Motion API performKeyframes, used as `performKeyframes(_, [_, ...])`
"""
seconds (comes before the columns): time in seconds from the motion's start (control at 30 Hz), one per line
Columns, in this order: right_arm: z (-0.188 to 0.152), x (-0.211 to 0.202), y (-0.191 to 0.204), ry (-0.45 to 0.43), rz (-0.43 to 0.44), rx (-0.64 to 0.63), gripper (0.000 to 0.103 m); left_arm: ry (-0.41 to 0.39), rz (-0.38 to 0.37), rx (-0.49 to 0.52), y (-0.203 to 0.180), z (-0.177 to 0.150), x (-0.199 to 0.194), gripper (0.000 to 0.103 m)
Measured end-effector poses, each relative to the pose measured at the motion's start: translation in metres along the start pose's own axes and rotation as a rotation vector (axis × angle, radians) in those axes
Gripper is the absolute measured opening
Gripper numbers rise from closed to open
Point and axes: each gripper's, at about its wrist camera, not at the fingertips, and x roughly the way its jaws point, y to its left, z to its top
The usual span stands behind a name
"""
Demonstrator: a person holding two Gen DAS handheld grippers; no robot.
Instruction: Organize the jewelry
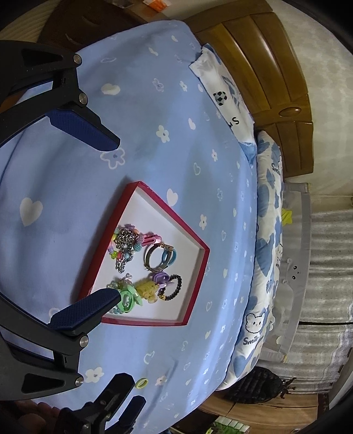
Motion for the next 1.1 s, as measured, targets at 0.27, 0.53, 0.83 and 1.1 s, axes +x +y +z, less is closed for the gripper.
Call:
performKeyframes(0.27, [-0.0049, 0.0001, 0.0013, -0.009, -0.023, -0.009, 0.103, -0.030, 0.008, 0.025, -0.0035, -0.0090, -0.0055, 0.102])
performKeyframes(0.53, [-0.0038, -0.0032, 0.0008, -0.016, -0.033, -0.008, 0.103, -0.035, 0.010, 0.027, -0.0026, -0.0096, -0.0073, 0.102])
performKeyframes(0.83, [-0.0035, -0.0037, -0.0003, -0.014, -0.036, -0.010, 0.103, -0.035, 0.010, 0.026, -0.0012, -0.0086, -0.0073, 0.102])
performKeyframes(1.1, [-0.0032, -0.0069, -0.0040, -0.026, -0.044, -0.019, 0.103, -0.047, 0.006, 0.022, 0.0027, -0.0091, -0.0097, 0.102])
